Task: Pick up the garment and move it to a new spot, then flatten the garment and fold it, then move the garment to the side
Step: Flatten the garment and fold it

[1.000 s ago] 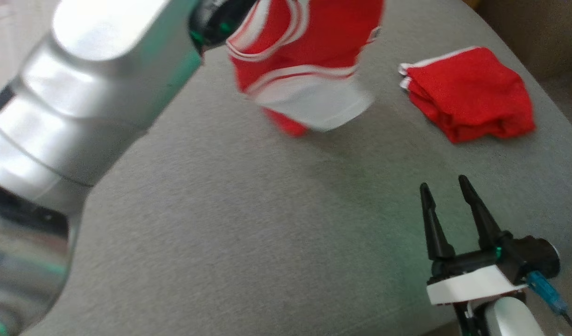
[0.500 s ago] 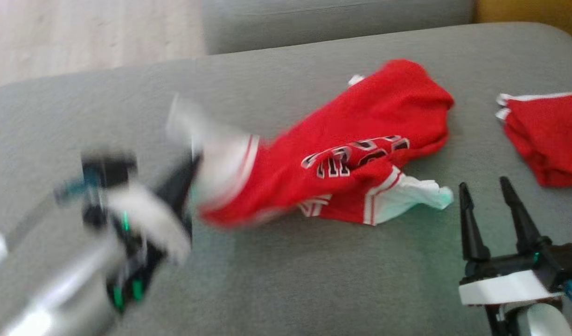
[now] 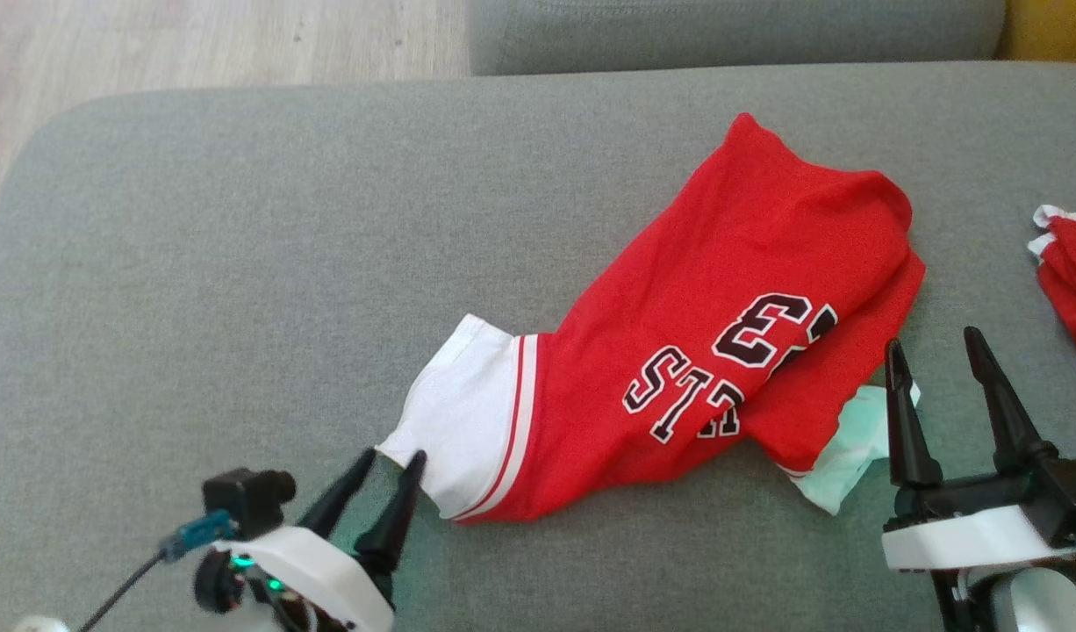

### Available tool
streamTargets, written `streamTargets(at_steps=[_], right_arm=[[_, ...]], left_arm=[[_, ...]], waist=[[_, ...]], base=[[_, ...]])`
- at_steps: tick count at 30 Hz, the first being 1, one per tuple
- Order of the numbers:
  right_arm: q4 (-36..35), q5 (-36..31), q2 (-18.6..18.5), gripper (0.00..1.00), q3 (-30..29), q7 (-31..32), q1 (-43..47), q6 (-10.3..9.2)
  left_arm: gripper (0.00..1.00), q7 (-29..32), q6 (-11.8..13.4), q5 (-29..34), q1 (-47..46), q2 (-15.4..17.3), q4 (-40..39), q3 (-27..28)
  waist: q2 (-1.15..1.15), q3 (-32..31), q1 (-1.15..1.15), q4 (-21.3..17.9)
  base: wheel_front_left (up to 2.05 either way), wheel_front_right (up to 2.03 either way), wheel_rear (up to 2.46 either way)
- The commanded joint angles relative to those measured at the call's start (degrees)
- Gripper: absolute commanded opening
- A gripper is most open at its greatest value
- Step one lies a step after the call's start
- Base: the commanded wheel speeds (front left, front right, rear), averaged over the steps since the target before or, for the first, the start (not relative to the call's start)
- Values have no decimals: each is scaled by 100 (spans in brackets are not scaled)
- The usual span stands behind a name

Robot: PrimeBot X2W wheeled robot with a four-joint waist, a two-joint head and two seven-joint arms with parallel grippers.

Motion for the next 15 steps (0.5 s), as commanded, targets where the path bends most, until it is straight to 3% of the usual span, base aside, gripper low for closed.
streamTargets(at_steps=[1, 5, 8, 11, 15], right_arm=[[-209, -23, -121, 100, 141, -22, -98, -4], [-216, -26, -131, 100, 152, -22, -159, -4], [-201, -29, -142, 100, 207, -22, -229, -4], [-166, -25, -146, 100, 324, -22, -341, -4], [-175, -7, -94, 100, 360, -22, -476, -4]], left_arm=[[100, -131, 112, 165, -252, 289, -210, 294], [100, -146, 492, 736, -697, 772, -460, 410], [100, 97, 641, 1086, -1159, 1000, -544, 405], [100, 415, 682, 1089, -1447, 978, -488, 403], [100, 522, 935, 923, -1313, 855, -387, 421]], waist=[[0, 58, 0, 4], [0, 178, 0, 10], [0, 271, 0, -29], [0, 348, 0, -157], [0, 471, 0, -381]], base=[[0, 0, 0], [0, 0, 0], [0, 0, 0], [0, 0, 0], [0, 0, 0]])
